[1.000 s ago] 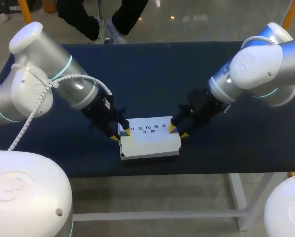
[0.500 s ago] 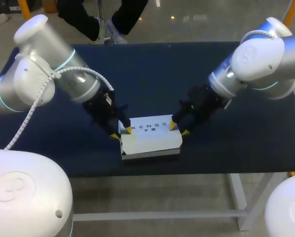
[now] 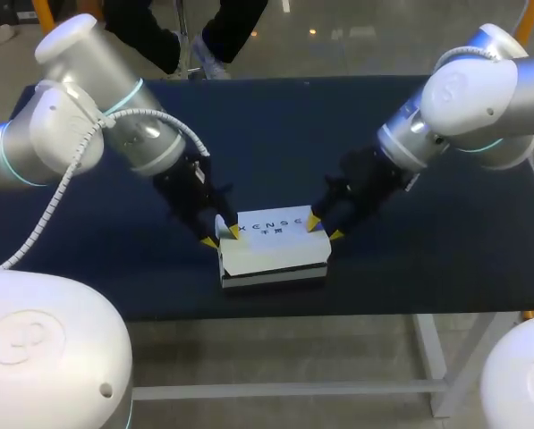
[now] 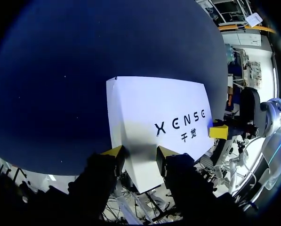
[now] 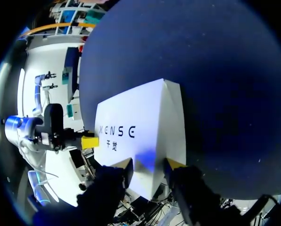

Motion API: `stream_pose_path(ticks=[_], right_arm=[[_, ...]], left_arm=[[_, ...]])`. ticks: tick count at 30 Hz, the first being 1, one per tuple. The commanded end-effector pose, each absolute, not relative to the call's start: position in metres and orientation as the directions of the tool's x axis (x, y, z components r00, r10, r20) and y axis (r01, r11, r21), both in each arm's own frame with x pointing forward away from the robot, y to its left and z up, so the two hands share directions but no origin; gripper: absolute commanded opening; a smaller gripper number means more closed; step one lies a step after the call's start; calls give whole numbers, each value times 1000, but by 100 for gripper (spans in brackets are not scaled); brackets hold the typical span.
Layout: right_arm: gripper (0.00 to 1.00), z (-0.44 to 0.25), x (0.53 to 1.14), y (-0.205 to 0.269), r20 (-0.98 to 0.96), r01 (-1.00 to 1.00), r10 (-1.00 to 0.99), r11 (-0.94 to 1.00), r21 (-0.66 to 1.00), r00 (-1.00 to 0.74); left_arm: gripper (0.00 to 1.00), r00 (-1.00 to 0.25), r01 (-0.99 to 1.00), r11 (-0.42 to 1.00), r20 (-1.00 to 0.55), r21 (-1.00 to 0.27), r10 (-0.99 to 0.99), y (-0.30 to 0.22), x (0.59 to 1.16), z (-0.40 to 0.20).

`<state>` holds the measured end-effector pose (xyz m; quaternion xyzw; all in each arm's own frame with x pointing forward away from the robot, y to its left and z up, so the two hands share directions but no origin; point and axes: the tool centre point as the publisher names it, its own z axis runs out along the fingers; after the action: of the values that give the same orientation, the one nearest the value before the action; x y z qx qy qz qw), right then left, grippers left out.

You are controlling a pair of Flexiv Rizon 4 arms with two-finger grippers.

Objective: Assemble the packaging by folding the flat box into shape, placing the metal phone stand inside, and closing the box properly

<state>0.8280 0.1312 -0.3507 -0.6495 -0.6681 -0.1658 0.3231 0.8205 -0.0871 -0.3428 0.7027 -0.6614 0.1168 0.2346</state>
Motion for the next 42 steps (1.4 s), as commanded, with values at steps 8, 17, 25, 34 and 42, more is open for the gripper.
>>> stream_pose_path(ticks=[8, 17, 25, 34, 42], right_arm=[[48, -346, 831, 136, 646, 971, 761, 109, -212, 56], [47, -343, 832, 135, 648, 965, 758, 116, -236, 68], [47, -342, 833, 134, 653, 957, 753, 126, -261, 79], [47, -341, 834, 134, 654, 950, 751, 130, -283, 92], [47, -338, 833, 134, 656, 944, 748, 139, -300, 99]], left_arm=[[45, 113, -975, -7, 465, 223, -878, -92, 828, -337], [45, 128, -967, -10, 452, 255, -883, -93, 831, -334], [44, 136, -959, -6, 444, 282, -886, -93, 834, -334], [43, 144, -950, 0, 437, 314, -888, -94, 836, -333], [40, 147, -941, 11, 438, 339, -887, -95, 835, -331]])
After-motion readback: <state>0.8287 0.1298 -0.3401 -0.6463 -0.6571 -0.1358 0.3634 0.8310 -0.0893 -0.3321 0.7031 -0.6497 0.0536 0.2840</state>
